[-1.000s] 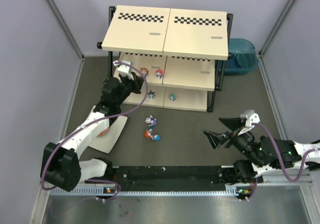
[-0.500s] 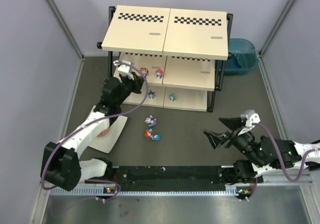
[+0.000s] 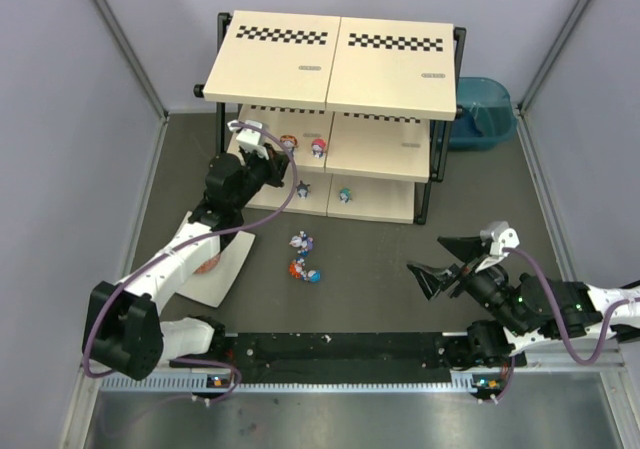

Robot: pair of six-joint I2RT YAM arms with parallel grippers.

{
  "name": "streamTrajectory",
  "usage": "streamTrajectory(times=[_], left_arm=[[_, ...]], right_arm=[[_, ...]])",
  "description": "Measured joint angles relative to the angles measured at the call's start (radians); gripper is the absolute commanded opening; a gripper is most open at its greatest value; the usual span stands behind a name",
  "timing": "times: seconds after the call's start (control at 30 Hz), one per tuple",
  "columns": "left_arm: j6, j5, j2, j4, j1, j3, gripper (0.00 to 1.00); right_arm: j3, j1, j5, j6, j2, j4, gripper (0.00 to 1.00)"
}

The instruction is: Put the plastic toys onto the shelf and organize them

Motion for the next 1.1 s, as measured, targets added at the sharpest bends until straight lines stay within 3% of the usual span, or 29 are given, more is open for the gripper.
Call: streamTrajectory(times=[1.1], left_arm=[[-0.006, 0.004, 0.015, 0.020, -0.004, 0.003, 0.00]], right_arm=[[0.000, 0.000, 0.008, -0.001, 0.000, 0.000, 0.96]])
